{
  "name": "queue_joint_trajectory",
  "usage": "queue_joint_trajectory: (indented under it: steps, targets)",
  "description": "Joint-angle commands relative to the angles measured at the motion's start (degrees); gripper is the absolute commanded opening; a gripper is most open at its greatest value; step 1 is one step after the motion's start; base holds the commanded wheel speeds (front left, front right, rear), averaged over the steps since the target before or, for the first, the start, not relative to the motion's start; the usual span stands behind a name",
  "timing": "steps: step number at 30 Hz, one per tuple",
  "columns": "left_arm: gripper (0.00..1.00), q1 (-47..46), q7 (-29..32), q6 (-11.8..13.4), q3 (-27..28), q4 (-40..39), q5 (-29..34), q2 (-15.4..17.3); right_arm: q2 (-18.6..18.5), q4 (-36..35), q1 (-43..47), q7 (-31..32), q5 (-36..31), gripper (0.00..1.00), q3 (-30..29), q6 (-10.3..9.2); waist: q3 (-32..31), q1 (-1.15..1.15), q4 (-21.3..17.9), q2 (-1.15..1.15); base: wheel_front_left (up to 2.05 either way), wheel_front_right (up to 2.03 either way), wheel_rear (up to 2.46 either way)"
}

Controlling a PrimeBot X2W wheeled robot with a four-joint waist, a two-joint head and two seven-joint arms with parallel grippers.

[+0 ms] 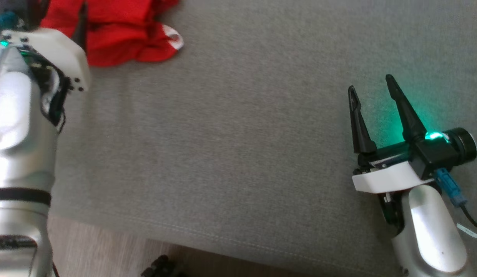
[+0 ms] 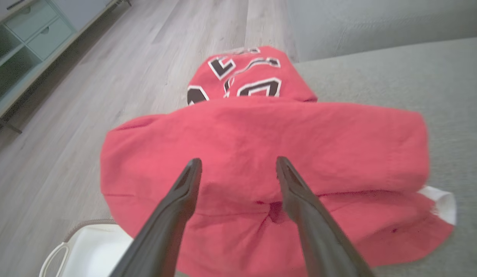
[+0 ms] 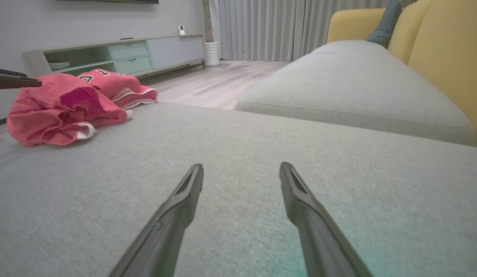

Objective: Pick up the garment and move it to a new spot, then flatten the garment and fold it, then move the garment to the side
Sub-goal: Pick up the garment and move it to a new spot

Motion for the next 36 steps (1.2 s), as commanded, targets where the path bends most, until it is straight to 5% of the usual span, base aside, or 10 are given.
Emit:
queue_joint_trajectory:
  steps: [1, 9, 10, 13, 14, 26, 36]
  targets:
    - [1.00, -2.84, 0.08, 1.09, 2.66, 1.22, -0.47, 4.37, -0.06, -1.83, -0.55, 0.05, -0.48, 1.00, 1.45, -0.04, 3.10, -0.02, -2.48, 0.00, 0.00, 0.00, 0.00]
    - [1.00, -6.42, 0.35, 2.26, 3.23, 7.93, -1.21, 5.27, -0.06, -1.93, -0.87, -0.30, -0.53, 1.00, 1.12, -0.04, 4.91, -0.02, -3.04, 0.00, 0.00, 0.00, 0.00]
    - [0.91, -6.72, 0.15, 2.33, 3.23, 8.55, -1.33, 5.27, -0.06, -1.80, -0.89, -0.34, -0.41, 1.00, 1.13, -0.04, 4.95, -0.02, -3.02, 0.00, 0.00, 0.00, 0.00]
    - [0.08, -7.41, -0.39, 2.27, 2.94, 10.07, -1.53, 5.11, -0.06, -1.48, -0.95, -0.48, 0.07, 1.00, 1.45, -0.04, 4.79, -0.02, -2.84, 0.00, 0.00, 0.00, 0.00]
    - [0.00, -7.64, -0.77, 2.23, 2.76, 10.35, -1.52, 5.03, -0.06, -1.36, -0.99, -0.52, 0.14, 1.00, 1.50, -0.04, 4.66, -0.02, -2.75, 0.00, 0.00, 0.00, 0.00]
    - [0.00, -8.69, -6.95, 1.34, 0.45, 10.19, -1.27, 5.31, -0.06, 0.93, 0.41, -0.88, 1.57, 1.00, 1.08, -0.04, -1.96, -0.02, -1.37, 0.00, 0.00, 0.00, 0.00]
    - [0.00, -10.84, -9.98, 0.49, -4.43, 0.76, 0.81, 4.22, -0.06, 1.79, 3.05, -0.96, 5.53, 1.00, 0.98, -0.04, -11.91, -0.02, -4.19, 0.00, 0.00, 0.00, 0.00]
